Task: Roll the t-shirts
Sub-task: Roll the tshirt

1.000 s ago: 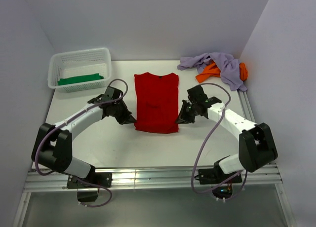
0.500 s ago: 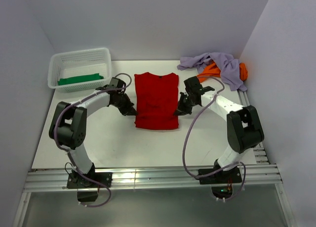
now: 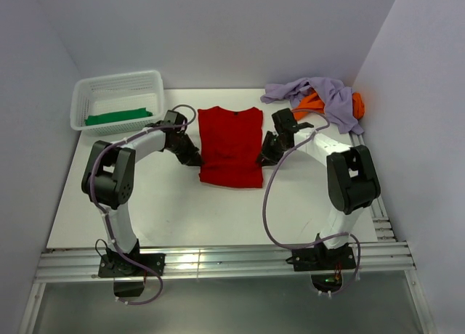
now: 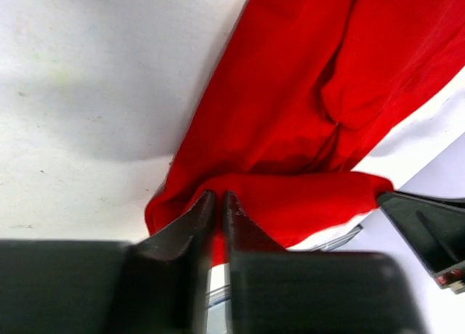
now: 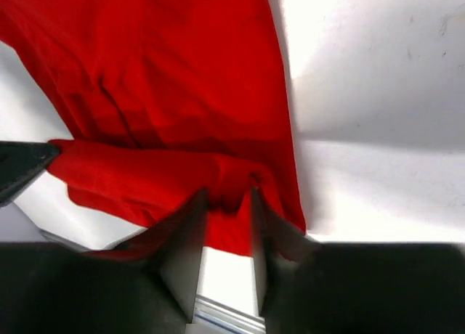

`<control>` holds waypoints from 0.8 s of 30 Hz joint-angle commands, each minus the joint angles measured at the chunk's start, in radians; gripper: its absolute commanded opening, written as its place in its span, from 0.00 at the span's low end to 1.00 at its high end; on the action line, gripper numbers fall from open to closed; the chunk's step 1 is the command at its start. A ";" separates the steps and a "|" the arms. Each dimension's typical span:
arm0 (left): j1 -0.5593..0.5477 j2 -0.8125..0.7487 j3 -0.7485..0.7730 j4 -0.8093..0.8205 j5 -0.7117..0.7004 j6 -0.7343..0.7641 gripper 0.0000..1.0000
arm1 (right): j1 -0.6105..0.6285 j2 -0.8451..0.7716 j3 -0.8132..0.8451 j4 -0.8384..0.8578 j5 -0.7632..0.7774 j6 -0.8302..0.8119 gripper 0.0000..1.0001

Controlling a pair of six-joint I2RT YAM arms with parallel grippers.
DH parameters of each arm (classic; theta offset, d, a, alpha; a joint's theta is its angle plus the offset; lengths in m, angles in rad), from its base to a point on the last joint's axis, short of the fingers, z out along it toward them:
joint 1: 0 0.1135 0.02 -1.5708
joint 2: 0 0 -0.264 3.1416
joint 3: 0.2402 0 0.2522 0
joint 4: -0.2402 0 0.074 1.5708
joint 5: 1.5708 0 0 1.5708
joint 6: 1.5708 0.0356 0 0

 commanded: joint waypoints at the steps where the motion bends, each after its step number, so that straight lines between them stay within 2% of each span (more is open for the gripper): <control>1: 0.009 -0.026 0.037 0.015 0.004 0.009 0.28 | -0.020 -0.021 0.047 0.052 0.005 0.006 0.40; 4: 0.013 -0.057 0.028 0.029 -0.001 -0.002 0.41 | -0.029 -0.064 0.045 0.076 0.013 0.015 0.50; 6: 0.021 -0.092 0.028 0.037 -0.008 -0.002 0.54 | -0.037 -0.112 0.031 0.096 0.011 0.014 0.52; 7: 0.023 -0.112 0.031 0.032 -0.015 0.004 0.57 | -0.038 -0.127 0.022 0.104 0.007 0.011 0.52; 11: 0.032 -0.166 0.048 0.008 -0.064 0.079 0.57 | -0.040 -0.207 -0.048 0.161 -0.052 -0.008 0.45; 12: 0.032 -0.175 0.040 0.018 -0.064 0.095 0.57 | -0.038 -0.213 -0.077 0.184 -0.081 -0.012 0.37; 14: 0.026 -0.206 0.025 0.037 -0.058 0.125 0.55 | -0.035 -0.210 -0.099 0.205 -0.108 -0.009 0.28; 15: 0.021 -0.217 0.002 0.060 -0.053 0.129 0.54 | -0.035 -0.209 -0.113 0.213 -0.125 -0.006 0.17; 18: -0.006 -0.258 -0.061 0.146 -0.001 0.129 0.52 | -0.020 -0.186 -0.113 0.234 -0.153 0.008 0.00; 20: -0.034 -0.258 -0.084 0.227 0.074 0.126 0.49 | 0.004 -0.155 -0.104 0.260 -0.200 0.023 0.00; 24: -0.086 -0.212 -0.072 0.247 0.146 0.148 0.46 | 0.037 -0.109 -0.092 0.276 -0.280 0.048 0.00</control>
